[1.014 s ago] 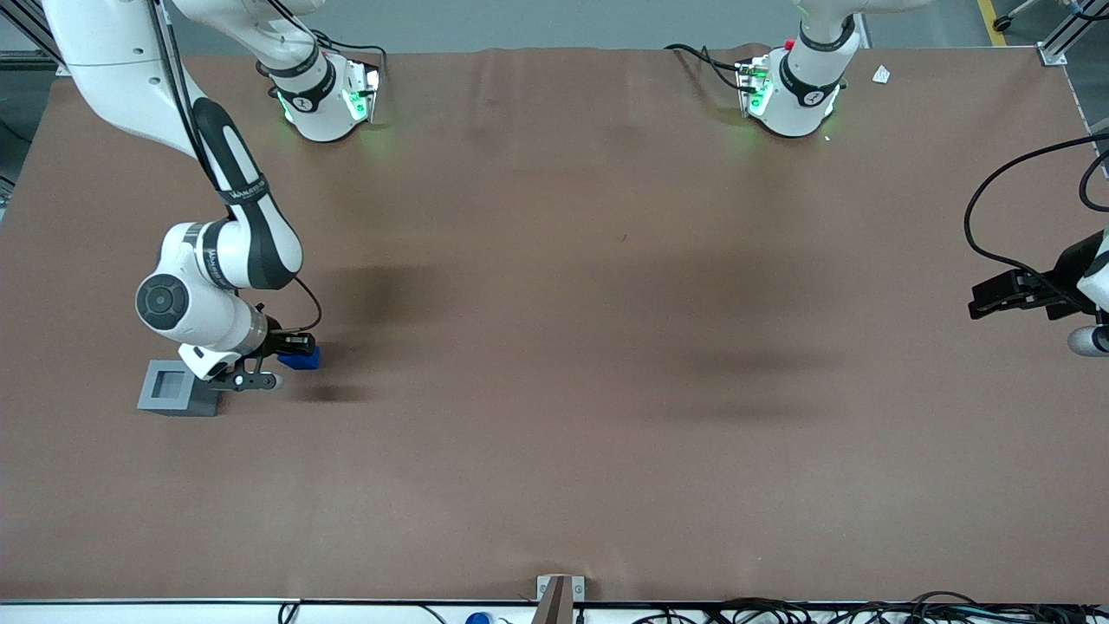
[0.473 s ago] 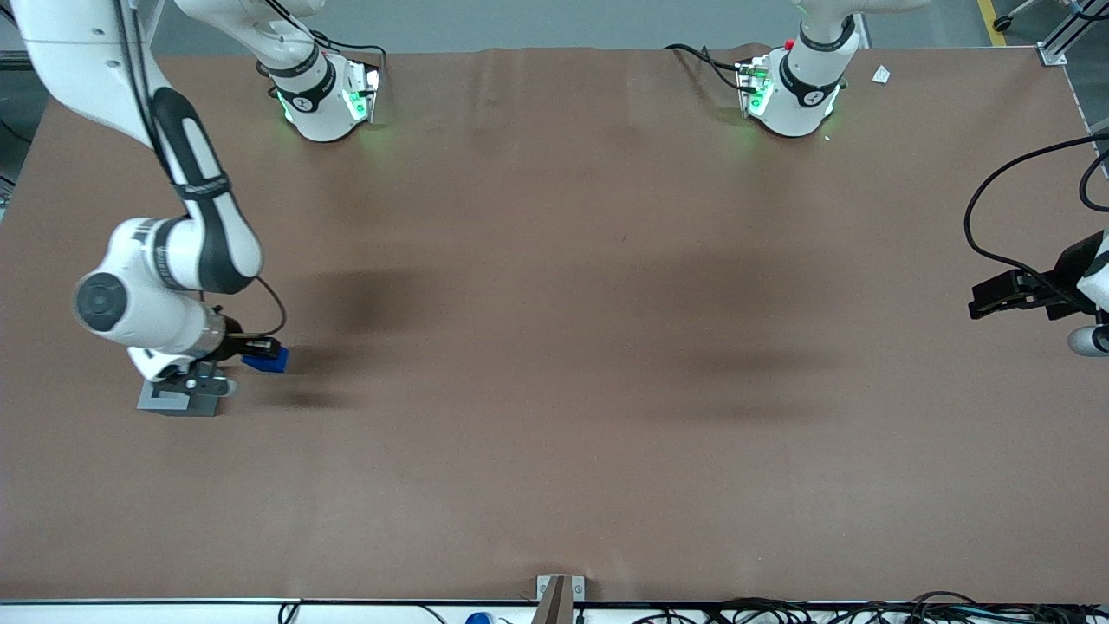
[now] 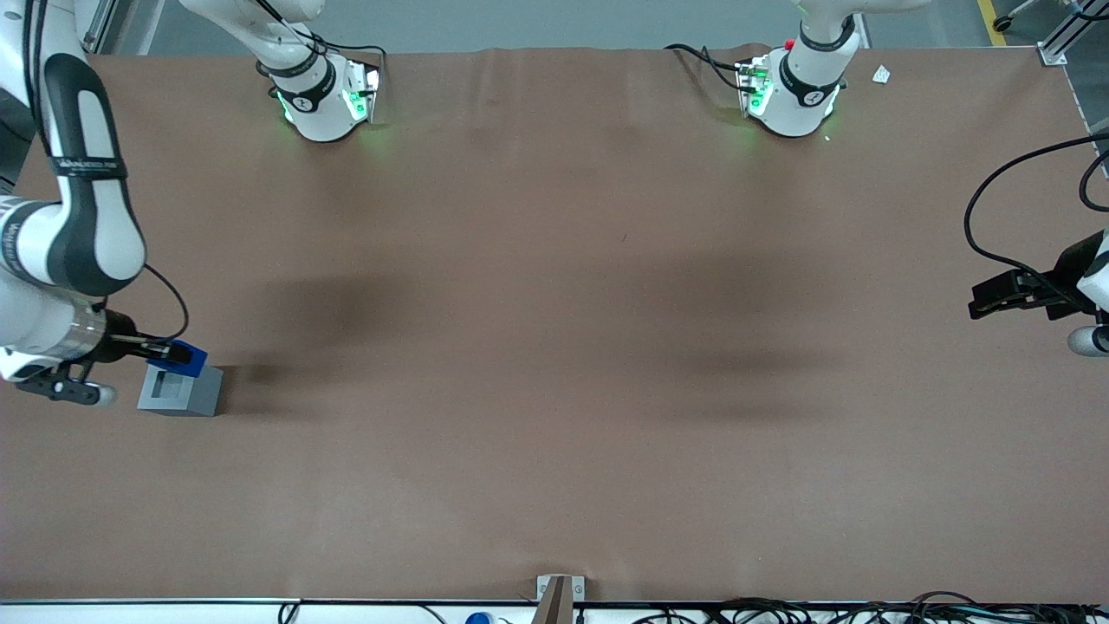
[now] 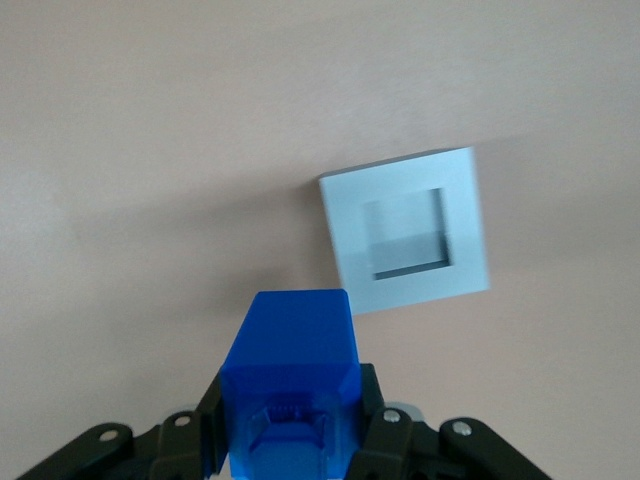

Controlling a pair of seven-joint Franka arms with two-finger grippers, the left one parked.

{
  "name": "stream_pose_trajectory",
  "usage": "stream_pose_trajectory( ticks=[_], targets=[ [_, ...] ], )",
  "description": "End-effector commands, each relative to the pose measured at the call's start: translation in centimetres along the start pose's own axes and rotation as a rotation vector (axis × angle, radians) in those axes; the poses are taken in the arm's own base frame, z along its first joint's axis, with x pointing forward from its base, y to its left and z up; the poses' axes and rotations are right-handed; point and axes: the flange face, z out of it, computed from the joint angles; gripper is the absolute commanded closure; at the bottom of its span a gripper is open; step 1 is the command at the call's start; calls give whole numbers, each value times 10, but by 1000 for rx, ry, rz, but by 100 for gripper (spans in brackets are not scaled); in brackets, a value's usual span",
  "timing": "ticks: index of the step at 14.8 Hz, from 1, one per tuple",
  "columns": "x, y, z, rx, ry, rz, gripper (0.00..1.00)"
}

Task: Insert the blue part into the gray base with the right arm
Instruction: 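Carry the blue block with the right gripper over the gray base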

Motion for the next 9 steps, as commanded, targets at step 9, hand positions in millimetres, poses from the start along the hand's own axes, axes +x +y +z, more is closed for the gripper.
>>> stream_pose_trajectory(
  ticks=[9],
  targets=[
    [16, 41, -55, -10, 15, -31, 99]
  ],
)
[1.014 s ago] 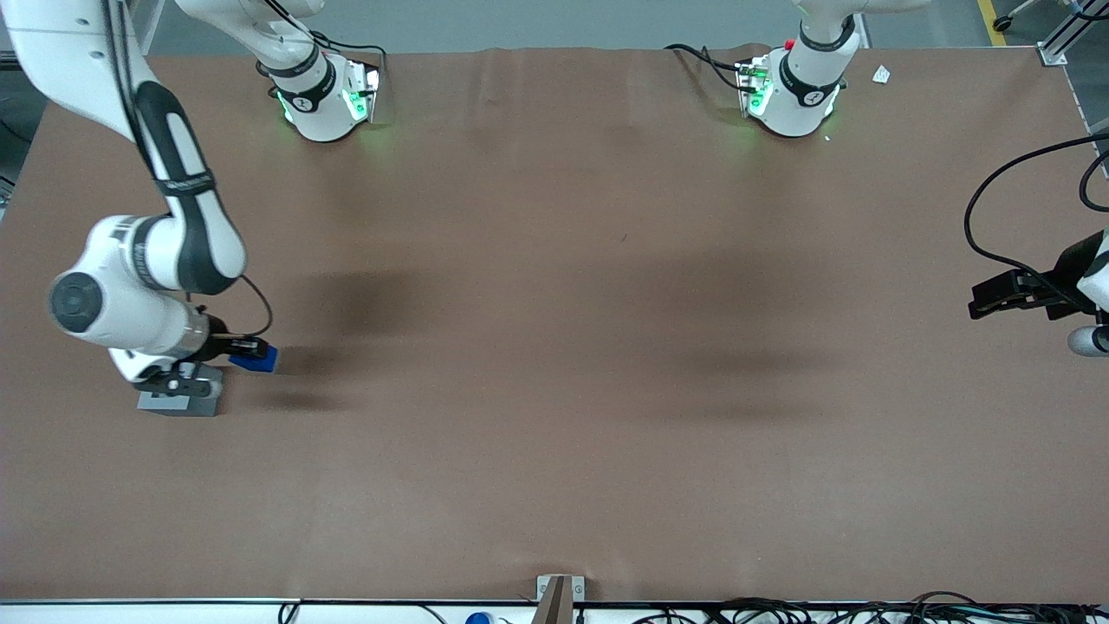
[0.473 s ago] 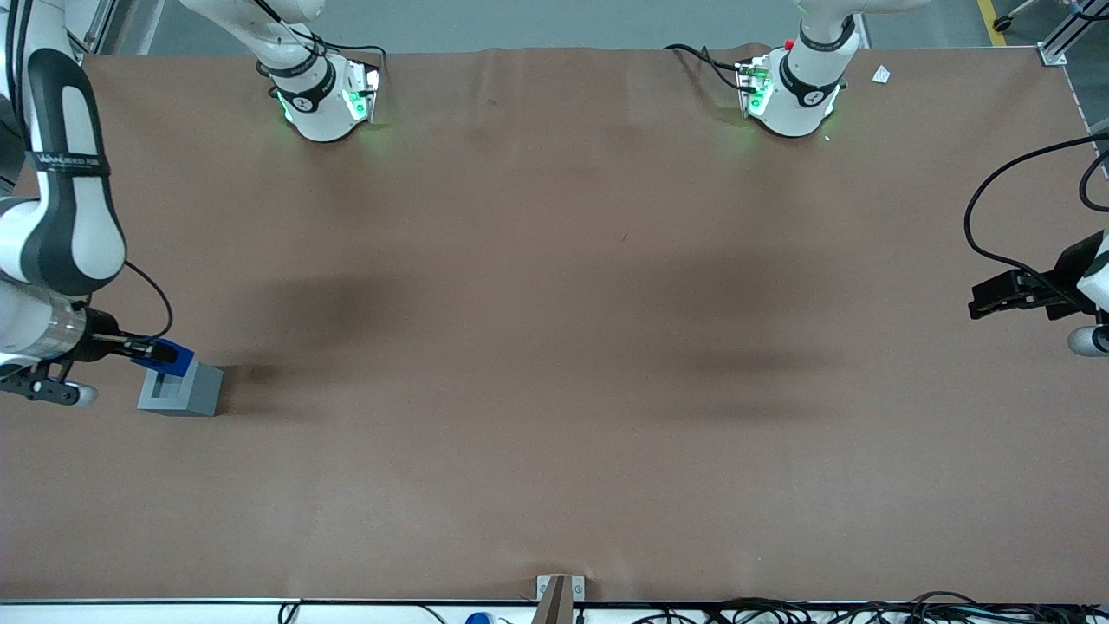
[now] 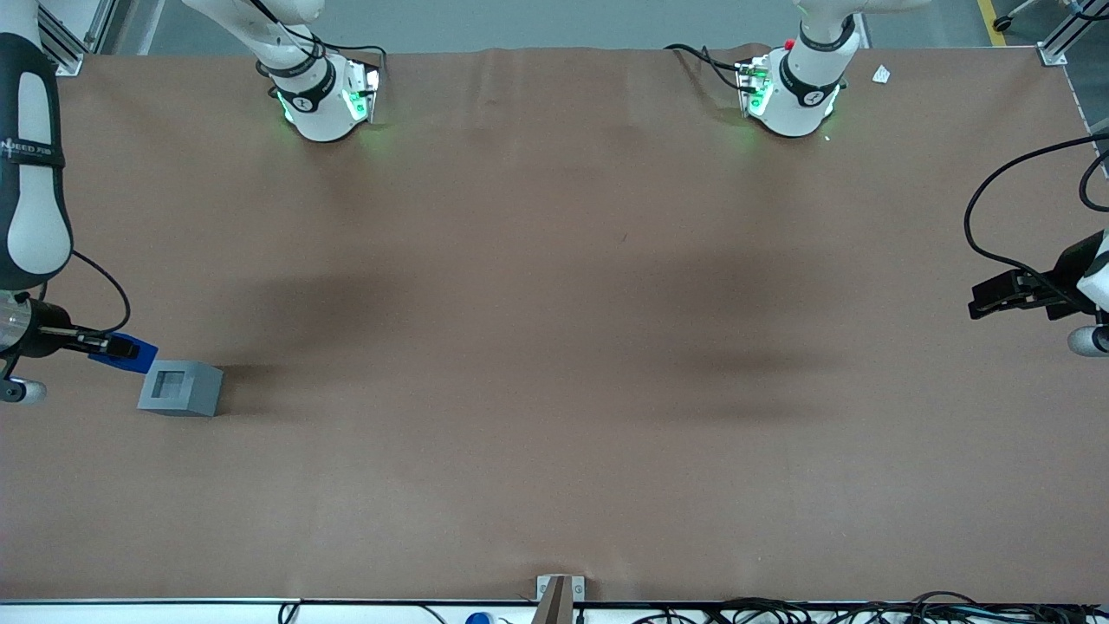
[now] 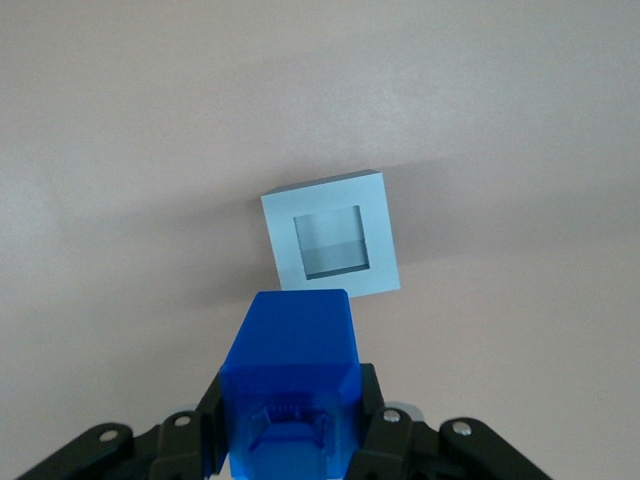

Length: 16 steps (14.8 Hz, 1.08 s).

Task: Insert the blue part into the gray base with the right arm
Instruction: 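Carry the blue block with the right gripper over the gray base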

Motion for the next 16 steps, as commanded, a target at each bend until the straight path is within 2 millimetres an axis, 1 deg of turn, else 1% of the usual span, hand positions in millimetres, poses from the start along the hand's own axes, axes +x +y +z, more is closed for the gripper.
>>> stream_pose_trajectory(
  ticks=[1, 3, 4, 6, 7, 10, 14, 16],
  targets=[
    [8, 4, -5, -9, 8, -14, 99],
    [9, 18, 3, -1, -4, 5, 99],
    [9, 19, 5, 1, -8, 9, 99],
    [12, 19, -2, -1, -8, 7, 99],
    [13, 21, 1, 0, -15, 9, 99],
    [14, 26, 2, -5, -13, 7, 99],
    [15, 28, 6, -7, -20, -14, 99],
    [15, 34, 7, -5, -20, -4, 99]
  ],
)
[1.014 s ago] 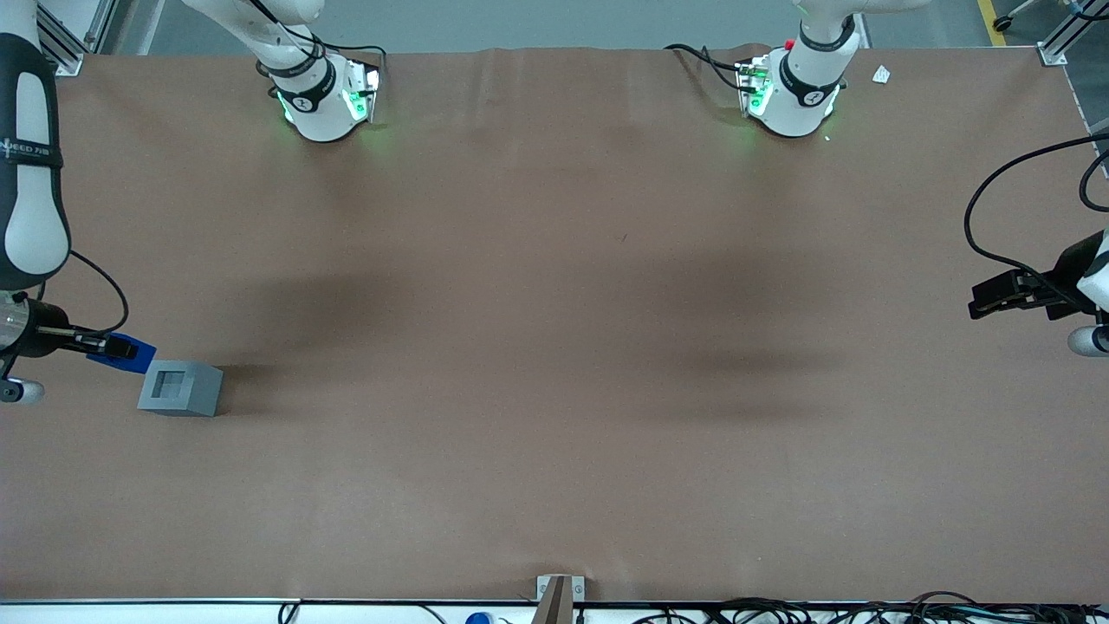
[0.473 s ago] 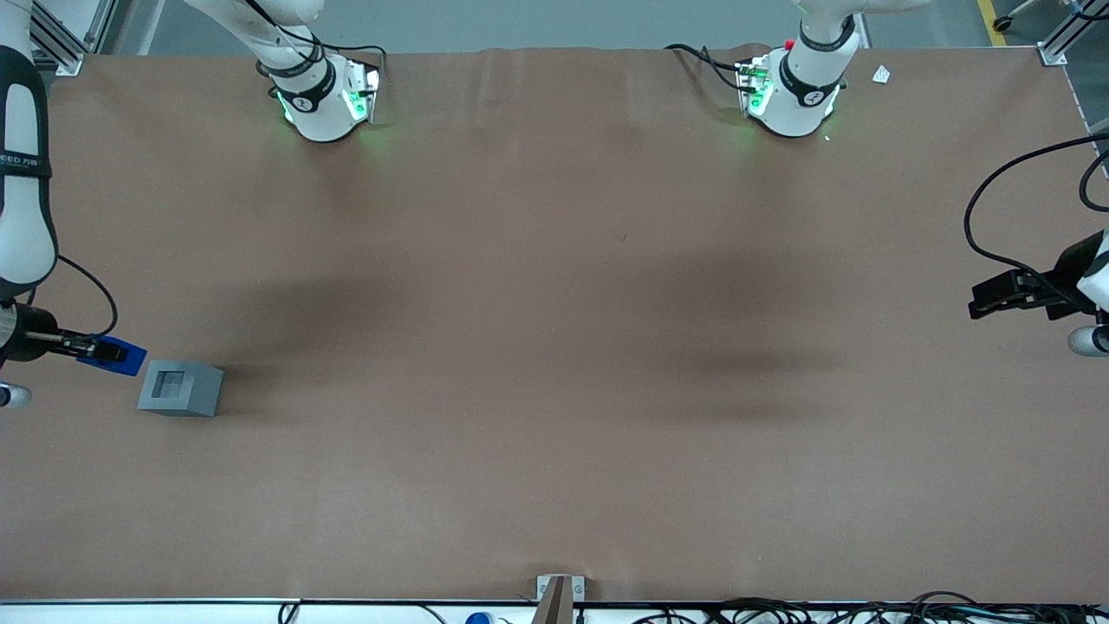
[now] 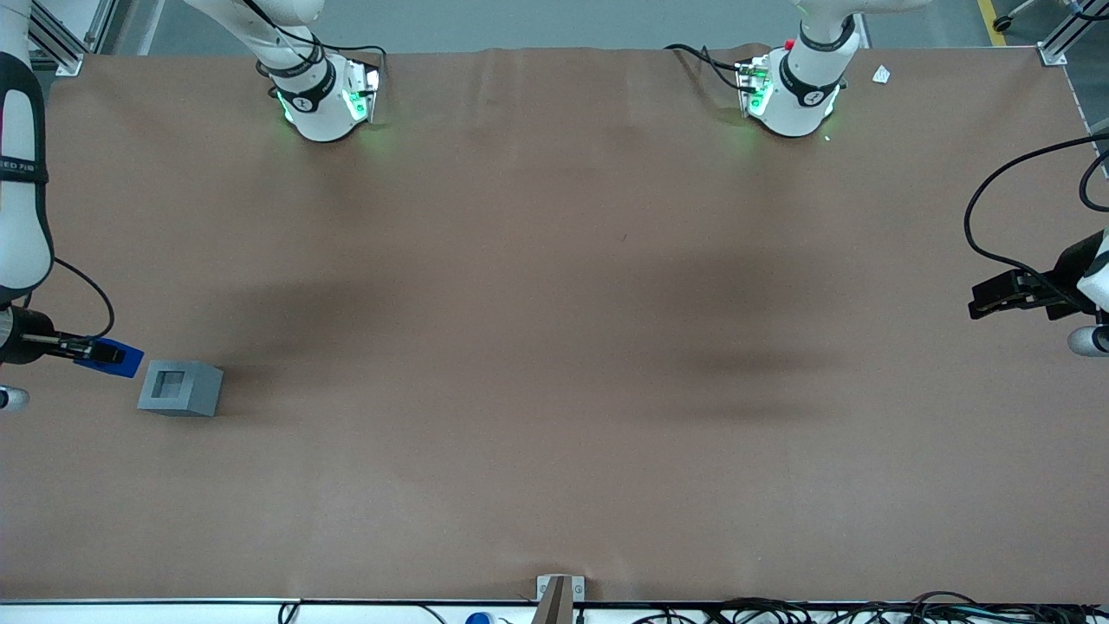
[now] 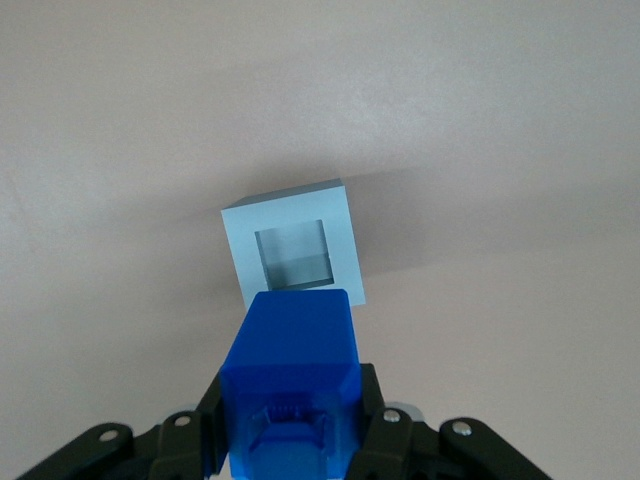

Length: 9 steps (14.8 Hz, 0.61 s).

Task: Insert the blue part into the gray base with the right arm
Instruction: 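Carry the blue block with the right gripper over the gray base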

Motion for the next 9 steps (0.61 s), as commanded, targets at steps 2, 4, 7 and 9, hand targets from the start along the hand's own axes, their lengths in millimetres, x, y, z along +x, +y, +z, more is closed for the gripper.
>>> stream_pose_trajectory(
  ticks=[2, 4, 7, 9],
  targets=[
    [1, 16, -2, 1, -5, -11, 99],
    [3, 20, 3, 4, -7, -45, 99],
    [4, 35, 11, 8, -14, -62, 99],
    [8, 42, 17, 10, -17, -71, 99]
  ],
)
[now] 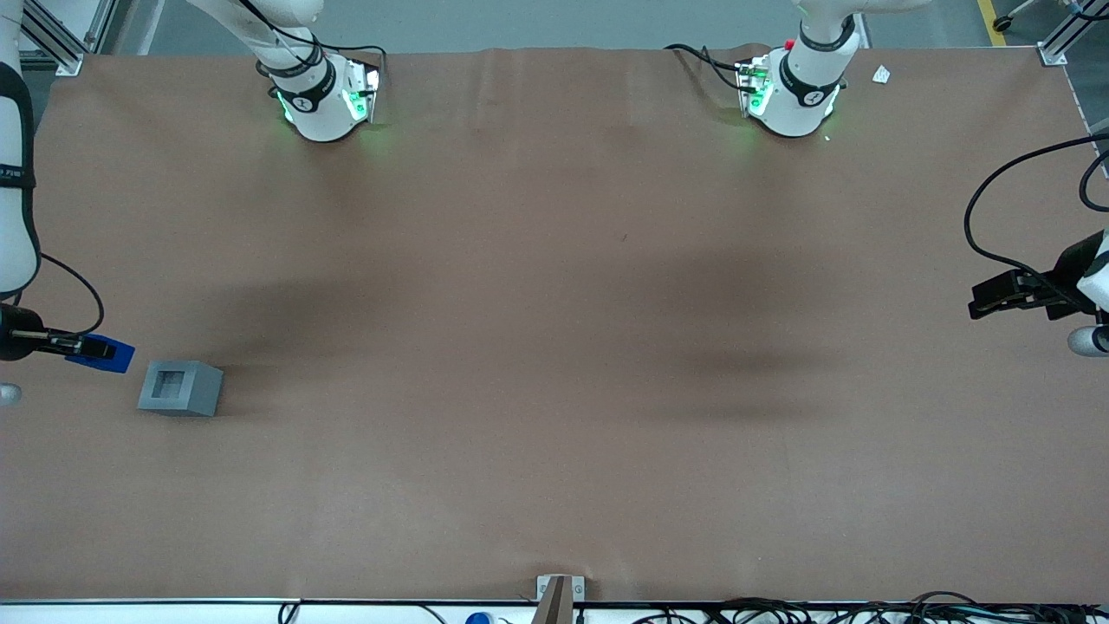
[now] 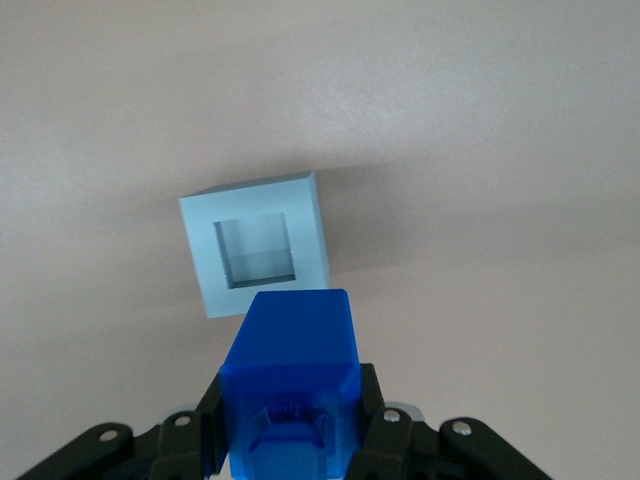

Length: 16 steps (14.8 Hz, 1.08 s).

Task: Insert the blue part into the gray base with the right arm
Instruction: 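Carry the blue block with the right gripper over the gray base, then align the blue block above the gray base's square hole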

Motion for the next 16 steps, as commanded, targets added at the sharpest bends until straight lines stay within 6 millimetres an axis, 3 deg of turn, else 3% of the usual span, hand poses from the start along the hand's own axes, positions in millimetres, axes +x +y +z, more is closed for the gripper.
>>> stream_pose_trajectory(
  ticks=[1, 6, 10, 16],
  targets=[
    [10, 13, 4, 5, 3, -16, 99],
    [24, -11, -8, -6, 13, -49, 99],
    [35, -36, 9, -19, -1, -94, 99],
    [40, -50, 23, -115, 5, -162, 99]
  ],
)
